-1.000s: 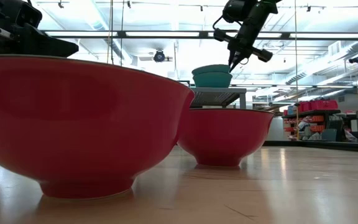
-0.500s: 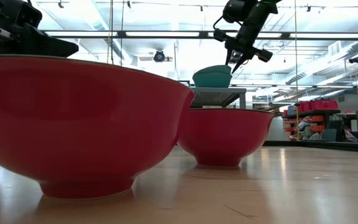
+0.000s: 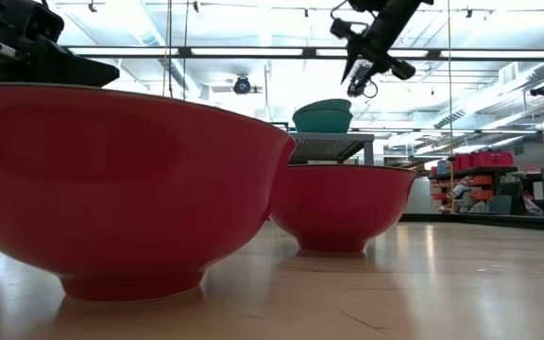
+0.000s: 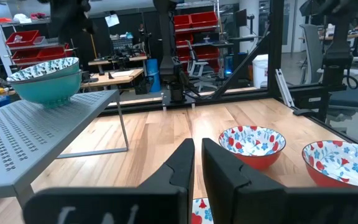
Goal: Pick & Place Mini bowls
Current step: Stack the top blue and white patterned bowl on top of the other blue and white patterned bowl on the shelf
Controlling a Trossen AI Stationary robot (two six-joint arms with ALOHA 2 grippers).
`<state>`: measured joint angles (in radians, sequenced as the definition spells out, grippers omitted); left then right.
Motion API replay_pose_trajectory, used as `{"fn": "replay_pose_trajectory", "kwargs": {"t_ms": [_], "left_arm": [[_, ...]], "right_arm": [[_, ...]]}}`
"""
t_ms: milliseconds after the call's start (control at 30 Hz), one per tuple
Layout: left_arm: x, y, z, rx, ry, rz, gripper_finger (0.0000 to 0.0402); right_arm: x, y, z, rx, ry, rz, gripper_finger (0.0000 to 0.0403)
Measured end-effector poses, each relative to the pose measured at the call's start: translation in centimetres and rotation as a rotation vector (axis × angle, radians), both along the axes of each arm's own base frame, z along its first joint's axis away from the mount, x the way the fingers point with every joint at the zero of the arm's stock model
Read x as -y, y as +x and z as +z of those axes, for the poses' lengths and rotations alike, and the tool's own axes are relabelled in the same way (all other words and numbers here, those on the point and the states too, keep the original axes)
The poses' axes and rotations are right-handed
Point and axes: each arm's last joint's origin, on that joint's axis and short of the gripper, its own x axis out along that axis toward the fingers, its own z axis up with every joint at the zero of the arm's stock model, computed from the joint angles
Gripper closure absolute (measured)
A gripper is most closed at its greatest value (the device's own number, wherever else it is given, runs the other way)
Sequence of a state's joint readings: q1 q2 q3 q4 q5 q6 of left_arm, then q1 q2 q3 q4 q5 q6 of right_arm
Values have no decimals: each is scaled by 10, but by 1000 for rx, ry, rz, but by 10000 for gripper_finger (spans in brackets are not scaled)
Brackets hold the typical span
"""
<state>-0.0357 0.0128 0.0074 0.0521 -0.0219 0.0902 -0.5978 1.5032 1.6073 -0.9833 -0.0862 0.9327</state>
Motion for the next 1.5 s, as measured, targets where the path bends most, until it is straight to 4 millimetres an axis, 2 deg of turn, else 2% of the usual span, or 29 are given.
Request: {"fn": "replay_pose_trajectory", "kwargs": {"t_ms": [167,400,733,933,1233,1500], "left_arm": [[0,0,0,0,0,0,365],[0,0,0,0,0,0,365],[0,0,0,0,0,0,365],[0,0,0,0,0,0,365],[0,0,0,0,0,0,365],[0,0,0,0,0,0,365]], "right_arm": [[-13,3,7,-53,-167,179,278],[-19,6,8,-151,-337,289,278],[-27,20,28,-42,-602,411,281],[-29,21,32,-47,-686,503,316],[-35,10,40,-72,-771,594,393],[-44,-9,58,-62,-871,615,400]]}}
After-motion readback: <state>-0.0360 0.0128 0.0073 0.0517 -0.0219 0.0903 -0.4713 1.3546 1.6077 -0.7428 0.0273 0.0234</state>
